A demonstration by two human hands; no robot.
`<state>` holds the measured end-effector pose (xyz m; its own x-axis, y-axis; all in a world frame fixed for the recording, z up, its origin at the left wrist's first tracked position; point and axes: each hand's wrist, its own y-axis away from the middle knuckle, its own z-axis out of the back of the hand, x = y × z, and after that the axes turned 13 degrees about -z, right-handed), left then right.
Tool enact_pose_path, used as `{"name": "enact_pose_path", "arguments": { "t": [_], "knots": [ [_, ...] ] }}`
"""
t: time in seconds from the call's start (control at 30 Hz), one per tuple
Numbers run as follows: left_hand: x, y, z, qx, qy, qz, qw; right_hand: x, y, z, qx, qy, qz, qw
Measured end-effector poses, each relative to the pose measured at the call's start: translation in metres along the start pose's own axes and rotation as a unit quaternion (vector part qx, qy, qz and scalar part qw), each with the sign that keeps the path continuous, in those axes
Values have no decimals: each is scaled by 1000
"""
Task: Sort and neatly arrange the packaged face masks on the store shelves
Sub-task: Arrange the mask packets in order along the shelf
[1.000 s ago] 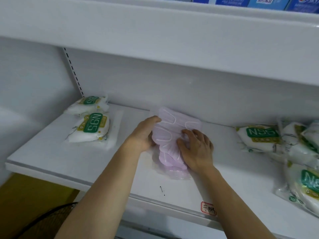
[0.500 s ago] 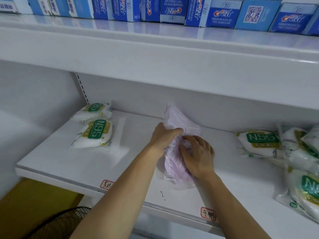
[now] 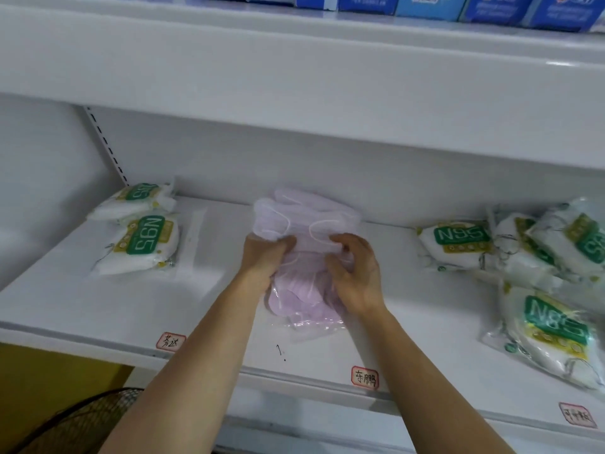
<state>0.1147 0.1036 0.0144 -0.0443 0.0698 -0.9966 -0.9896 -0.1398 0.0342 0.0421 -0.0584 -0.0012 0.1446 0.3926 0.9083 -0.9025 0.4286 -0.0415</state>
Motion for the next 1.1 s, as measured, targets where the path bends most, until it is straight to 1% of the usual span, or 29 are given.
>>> {"name": "enact_pose_path", "arguments": {
  "t": [0.1,0.17,0.23,0.3,0.33,0.37,0.43,0.53,0.6,0.73,0.8,0.87,0.97,1.1],
  "knots": [
    [0,10,8,-23,113,47,992,6,8,15,-16,-94,-72,993],
    [-1,26,12,-28,188,62,980,9,16,29,-2,-136,-136,981],
    [-6,48,15,-18,254,64,965,13,25,46,50,-189,-185,963],
    [-12,69,12,-17,284,54,957,19,32,65,133,-273,-223,926],
    [-18,81,9,-14,290,48,956,21,35,74,172,-297,-230,911],
    [-23,92,5,-21,292,42,955,24,39,85,197,-299,-226,906],
    [-36,114,-5,-45,283,24,958,24,47,106,208,-274,-211,915],
    [-59,156,-39,-41,253,-14,967,12,56,150,179,-295,-185,920],
    [-73,188,-72,-36,227,-28,973,1,65,192,150,-319,-171,920],
    [-88,255,-159,5,202,-39,979,-31,93,299,112,-363,-153,912],
    [-89,290,-212,36,197,-51,978,-55,111,360,67,-365,-160,915],
    [-87,324,-265,83,192,-59,976,-81,133,420,15,-364,-166,916],
    [-87,380,-348,170,173,-63,968,-120,174,508,-78,-363,-191,908],
    [-84,459,-457,302,131,-58,942,-170,230,611,-215,-348,-212,888]
  ]
}}
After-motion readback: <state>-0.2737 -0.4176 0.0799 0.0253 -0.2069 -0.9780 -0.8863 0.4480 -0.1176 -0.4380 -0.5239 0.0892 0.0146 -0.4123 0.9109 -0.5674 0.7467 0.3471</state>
